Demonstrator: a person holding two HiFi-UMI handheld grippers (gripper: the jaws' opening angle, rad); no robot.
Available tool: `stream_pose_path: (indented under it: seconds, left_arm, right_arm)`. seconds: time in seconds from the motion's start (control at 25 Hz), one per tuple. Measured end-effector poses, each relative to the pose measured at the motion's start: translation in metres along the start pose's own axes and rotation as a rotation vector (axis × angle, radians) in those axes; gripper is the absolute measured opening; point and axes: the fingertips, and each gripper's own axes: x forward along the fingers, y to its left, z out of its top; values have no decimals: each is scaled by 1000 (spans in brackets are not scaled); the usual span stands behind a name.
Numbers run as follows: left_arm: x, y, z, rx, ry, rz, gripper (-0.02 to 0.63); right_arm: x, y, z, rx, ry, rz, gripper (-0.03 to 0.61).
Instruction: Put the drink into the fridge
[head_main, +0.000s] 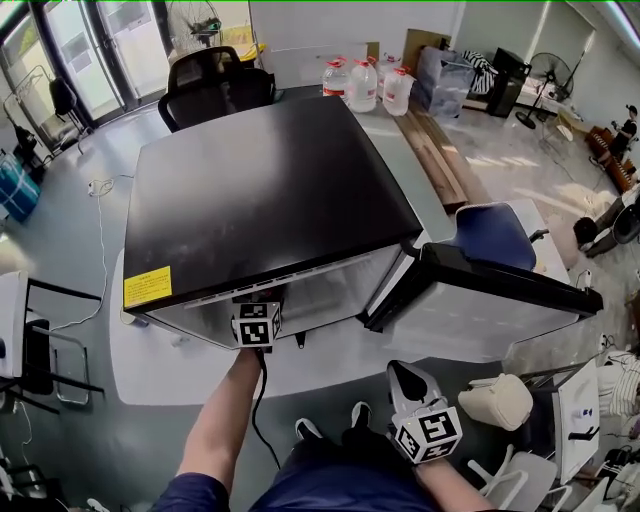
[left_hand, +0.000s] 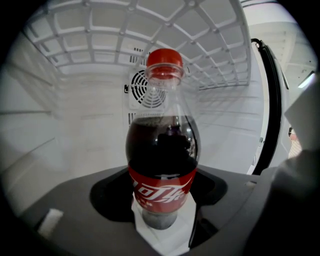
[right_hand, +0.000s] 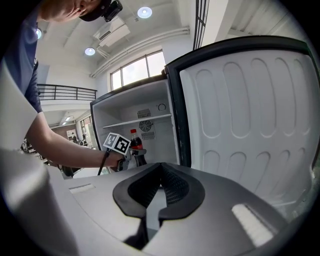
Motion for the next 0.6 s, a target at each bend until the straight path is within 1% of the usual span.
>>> stream_pose_path:
  seconds: [0.32, 0.48, 0.6]
  left_arm:
    - [-2, 1, -1, -1, 16, 10, 311]
    - [-3, 0, -4, 38, 37, 14, 311]
    - [-8, 2, -6, 46, 26, 39, 314]
  right_arm:
    - [4, 7, 0, -5, 0, 21, 6]
    - [3, 7, -1, -13, 1, 17, 6]
    - [3, 8, 0, -14, -5, 19, 6]
